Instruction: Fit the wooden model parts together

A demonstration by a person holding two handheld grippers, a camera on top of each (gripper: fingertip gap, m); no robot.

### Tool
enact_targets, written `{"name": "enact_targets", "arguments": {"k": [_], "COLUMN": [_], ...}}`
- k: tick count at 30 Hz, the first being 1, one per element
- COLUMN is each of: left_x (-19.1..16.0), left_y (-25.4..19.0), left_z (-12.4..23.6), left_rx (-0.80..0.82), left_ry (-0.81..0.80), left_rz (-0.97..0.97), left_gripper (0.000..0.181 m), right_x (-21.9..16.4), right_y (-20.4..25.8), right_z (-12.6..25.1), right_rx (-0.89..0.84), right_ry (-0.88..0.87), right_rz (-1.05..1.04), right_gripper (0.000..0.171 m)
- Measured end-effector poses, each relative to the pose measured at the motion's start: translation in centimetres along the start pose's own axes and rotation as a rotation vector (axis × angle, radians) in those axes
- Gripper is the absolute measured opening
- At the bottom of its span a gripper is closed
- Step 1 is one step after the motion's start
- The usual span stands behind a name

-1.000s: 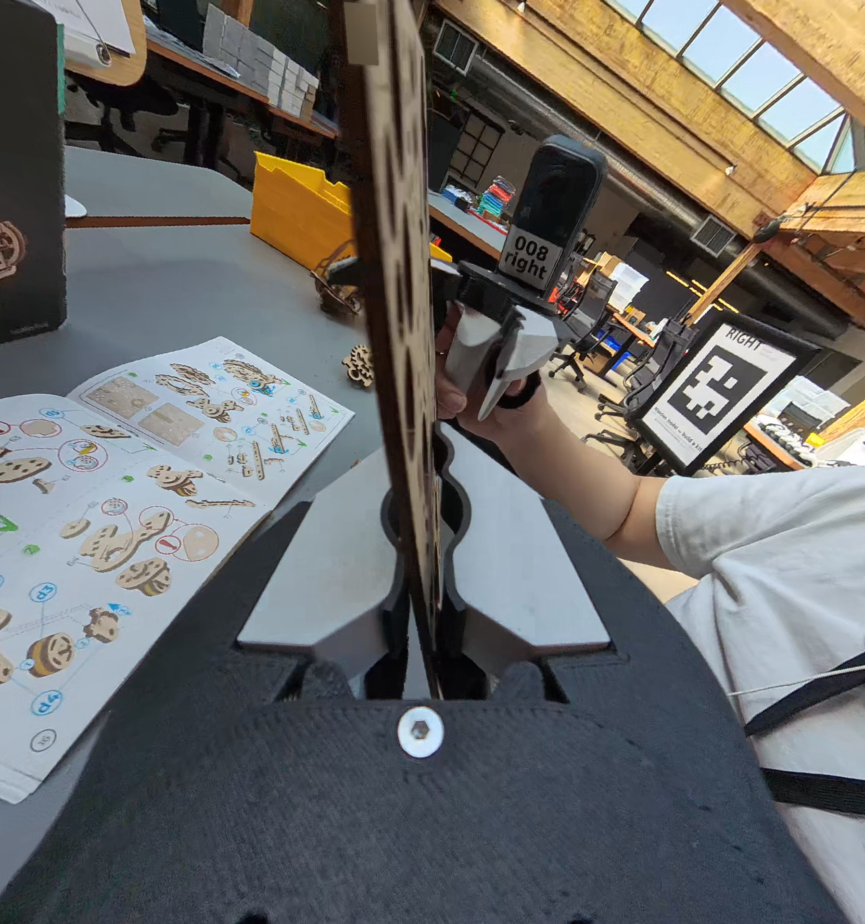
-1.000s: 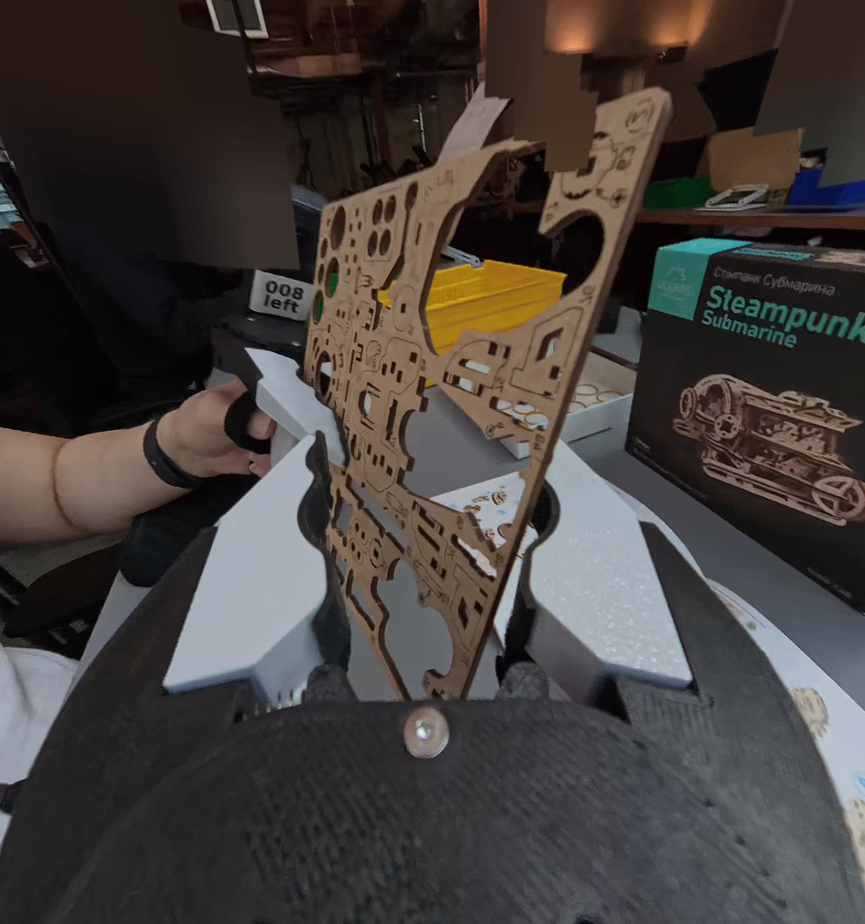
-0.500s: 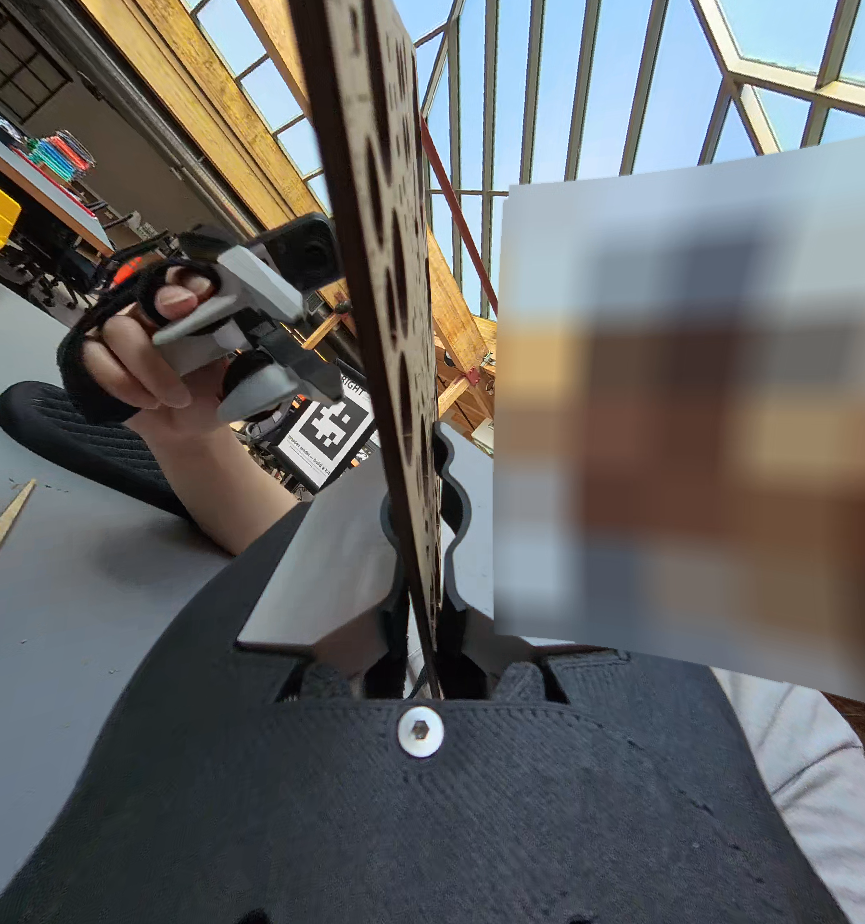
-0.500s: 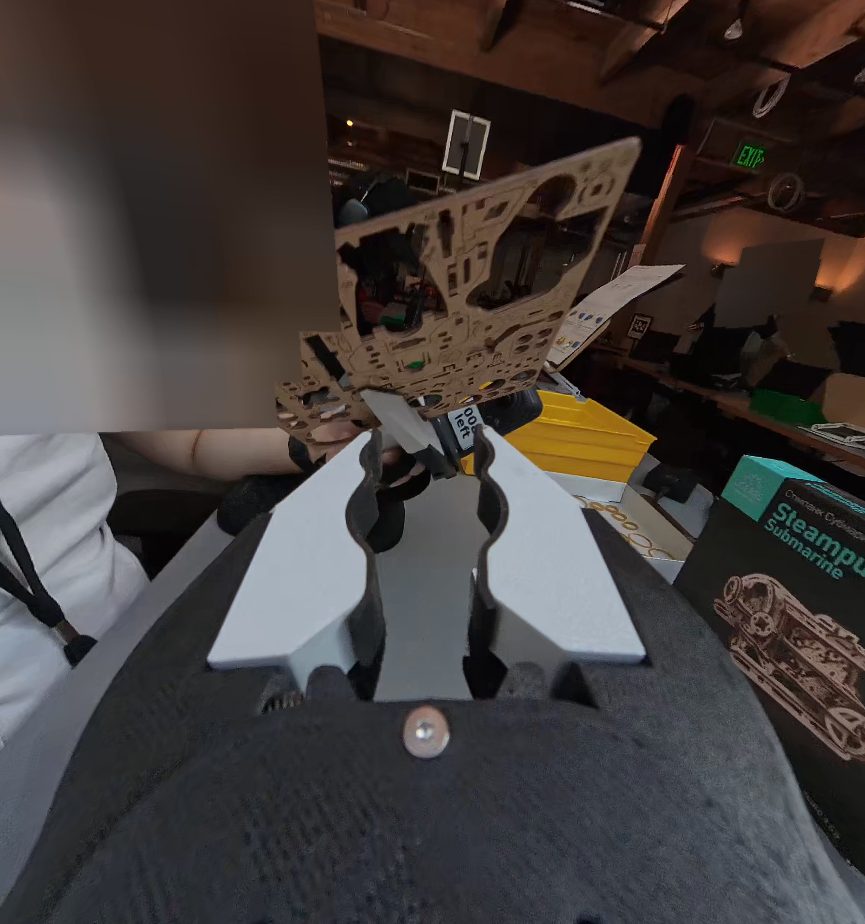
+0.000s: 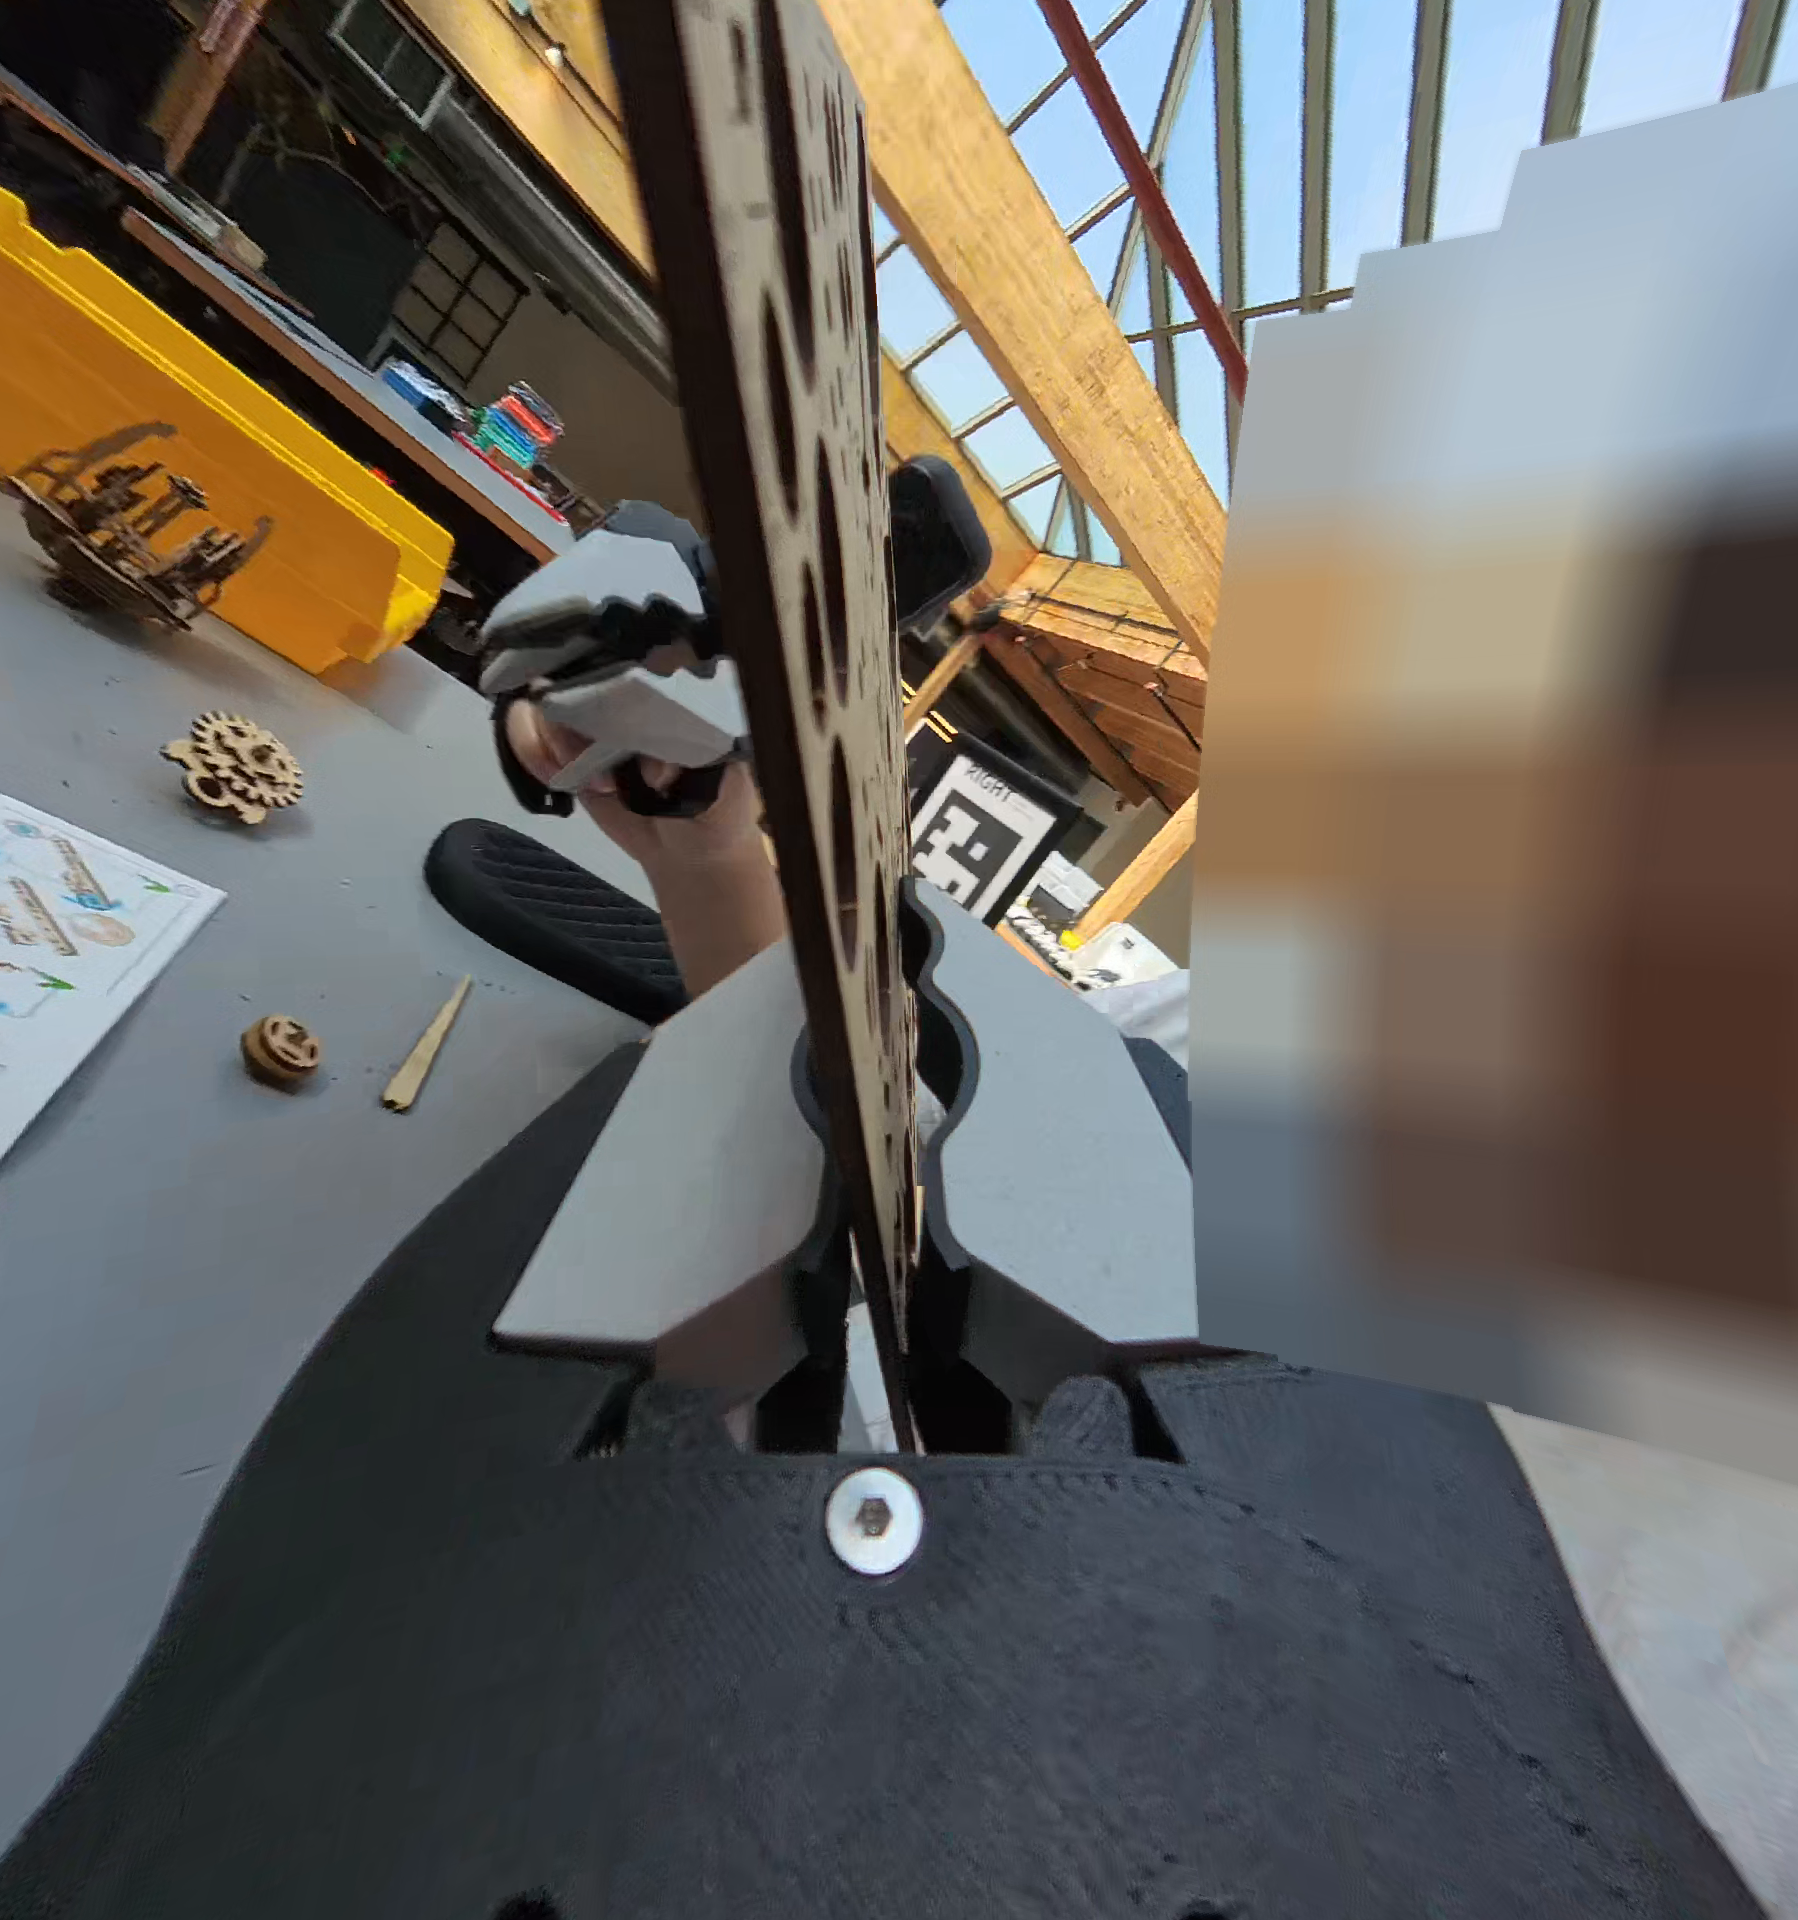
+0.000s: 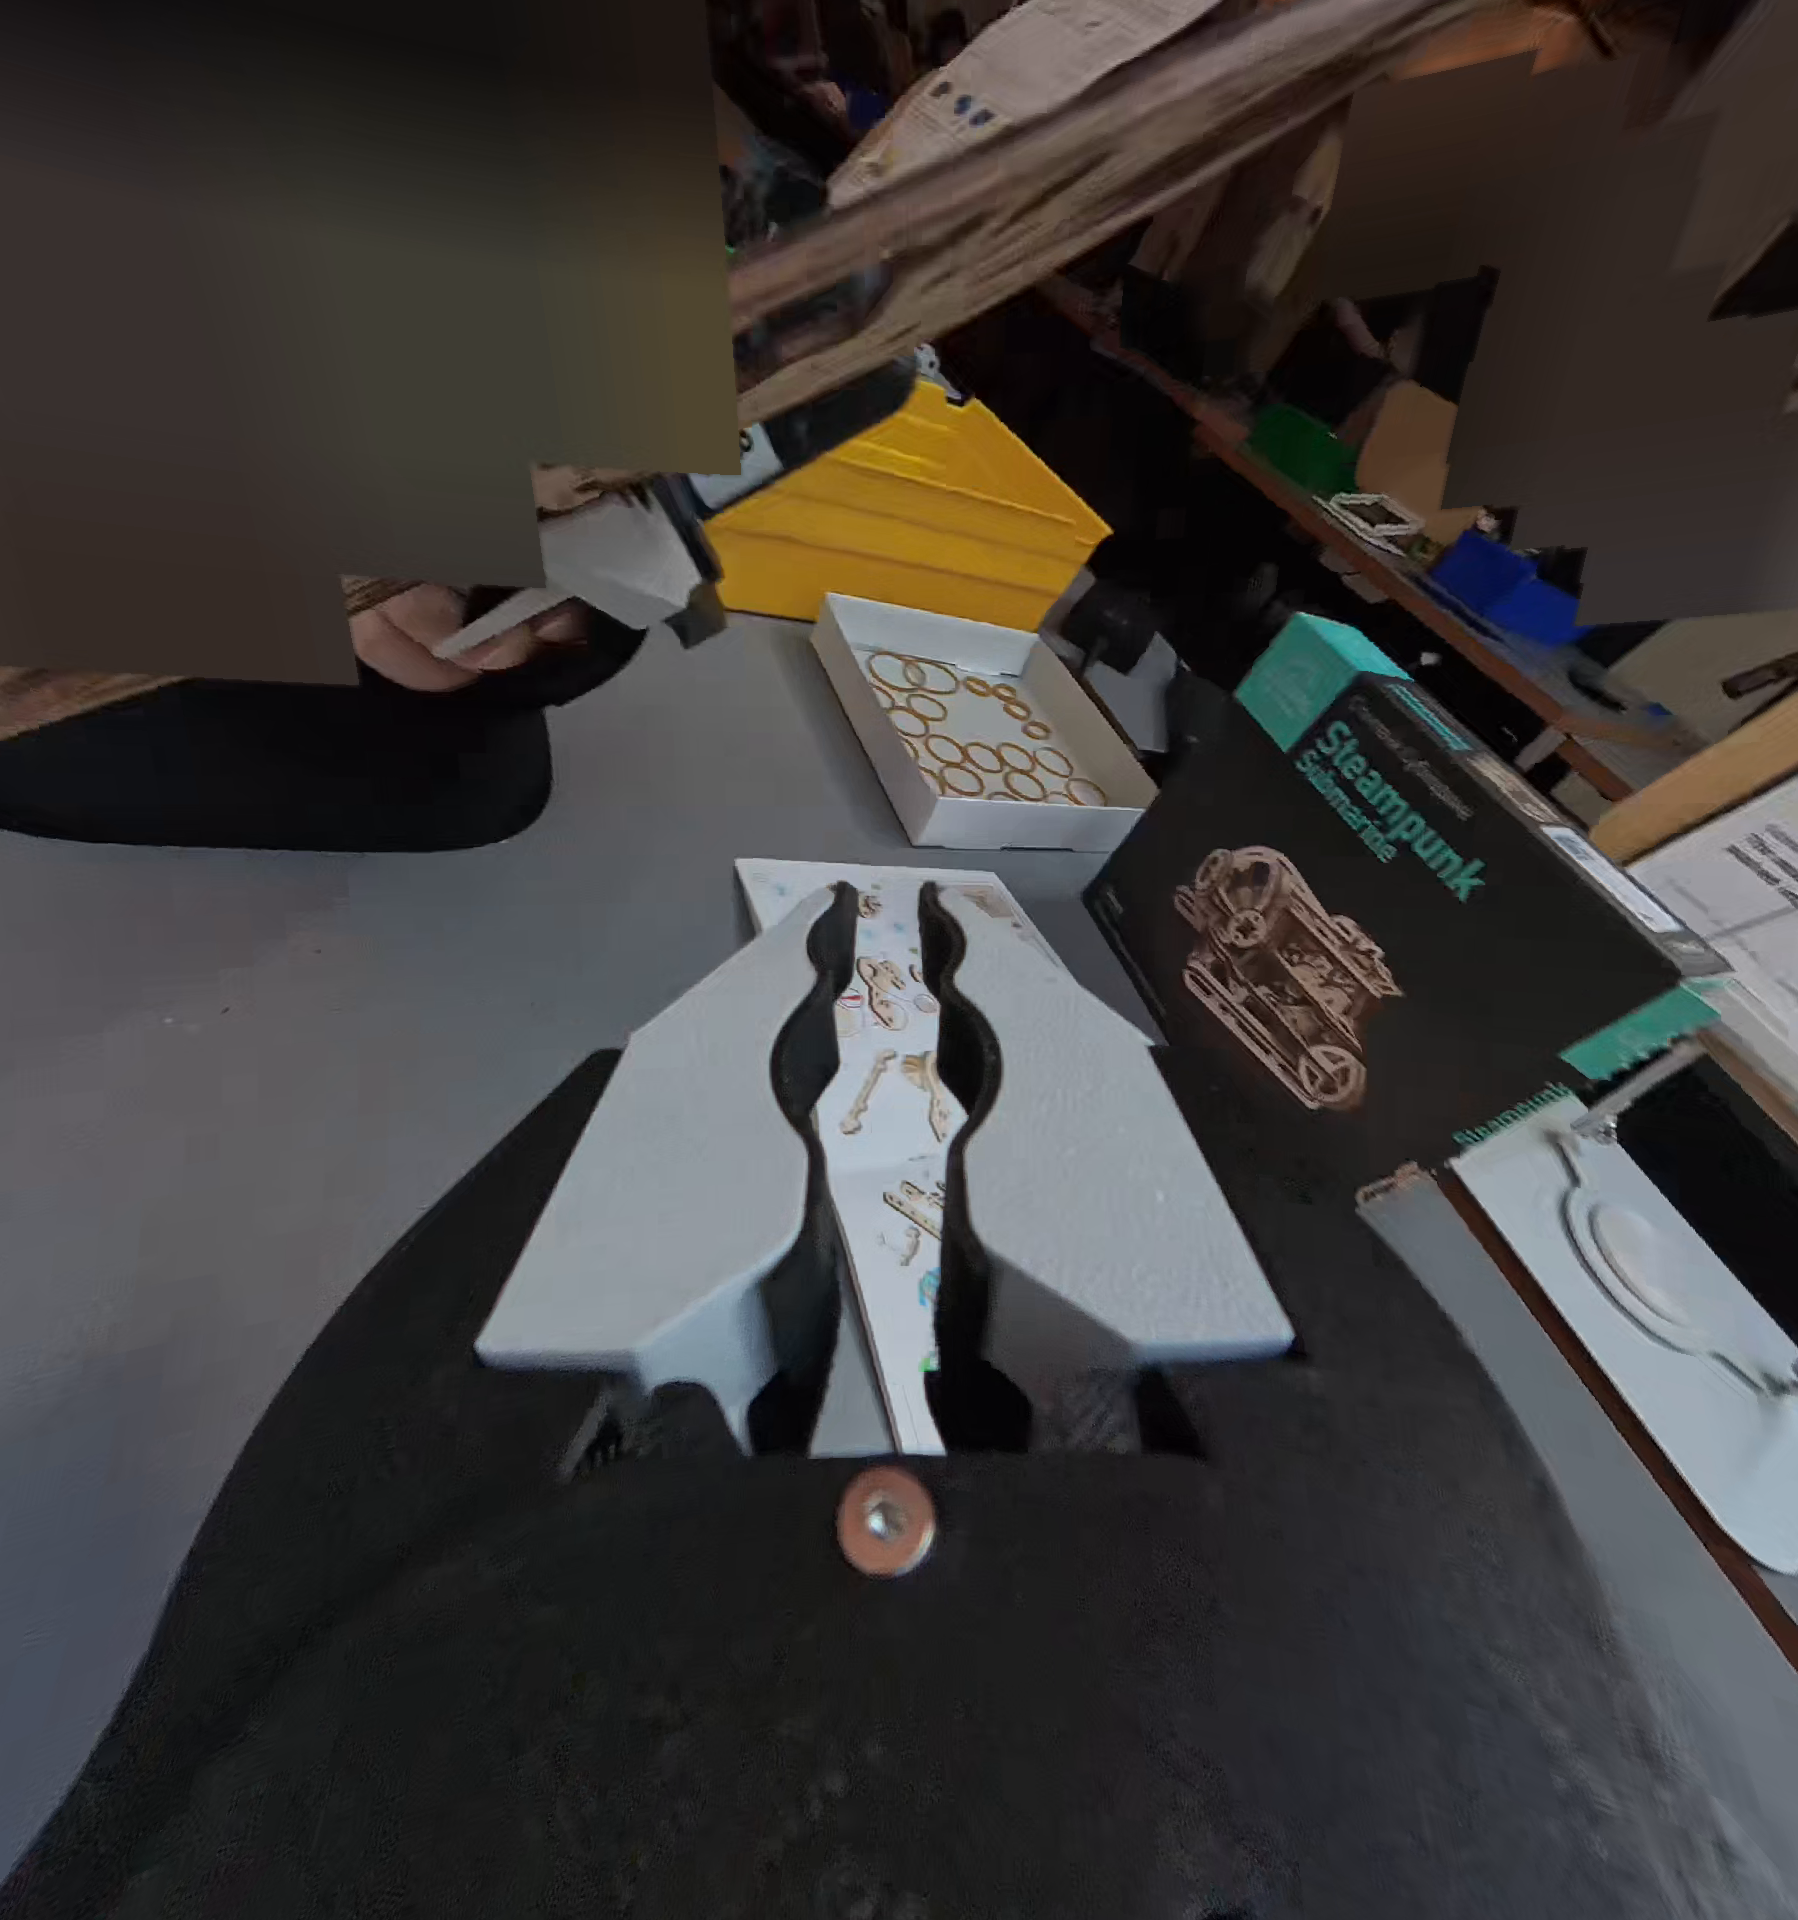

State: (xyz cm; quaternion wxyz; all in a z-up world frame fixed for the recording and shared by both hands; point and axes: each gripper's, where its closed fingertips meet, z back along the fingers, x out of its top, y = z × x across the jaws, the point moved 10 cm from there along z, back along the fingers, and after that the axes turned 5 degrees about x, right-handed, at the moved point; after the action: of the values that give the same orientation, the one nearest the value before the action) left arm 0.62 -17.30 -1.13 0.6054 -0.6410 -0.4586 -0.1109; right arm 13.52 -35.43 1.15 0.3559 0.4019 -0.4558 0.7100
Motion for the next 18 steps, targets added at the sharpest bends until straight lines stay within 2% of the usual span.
{"name": "enact_targets", "arguments": {"k": [1,3,5,7,9,13,16,18], "left_x": [0.2,0.6,0.7,0.9,1.1,1.6,2.4,3.5], "left_y": [0.0,0.1,0.2,0.1,0.0,-1.2,-2.5,-3.4], "left_z": [0.4,1.0,1.4,1.5,1.9,2.6,3.1,2.9], "left_rx": [0.097,0.301,0.412,0.425,0.451,0.493,0.554,0.594], "left_ry": [0.005,0.026,0.019,-0.023,-0.073,-0.194,-0.268,-0.266], "left_rz": [-0.066,-0.188,-0.252,-0.274,-0.305,-0.441,-0.558,-0.609], "left_gripper": [0.001,0.0,0.0,0.0,0.0,0.0,0.0,0.001], "right_x": [-0.1,0.4,2.0,3.8,5.2,7.4,8.9,10.0], "right_y": [-1.4,-3.5,-4.1,-4.1,-4.0,-4.0,-5.1,-6.0], "right_z": [1.7,5.2,7.6,7.9,6.0,0.5,-1.8,-2.4], "right_rx": [-0.065,-0.171,-0.222,-0.272,-0.238,-0.076,-0.079,-0.09], "right_ry": [-0.021,-0.144,-0.261,-0.258,-0.164,-0.011,0.072,0.049], "right_rz": [-0.055,-0.16,-0.225,-0.216,-0.215,-0.28,-0.257,-0.256], "right_gripper": [0.011,0.021,0.039,0.065,0.084,0.085,0.088,0.088]}}
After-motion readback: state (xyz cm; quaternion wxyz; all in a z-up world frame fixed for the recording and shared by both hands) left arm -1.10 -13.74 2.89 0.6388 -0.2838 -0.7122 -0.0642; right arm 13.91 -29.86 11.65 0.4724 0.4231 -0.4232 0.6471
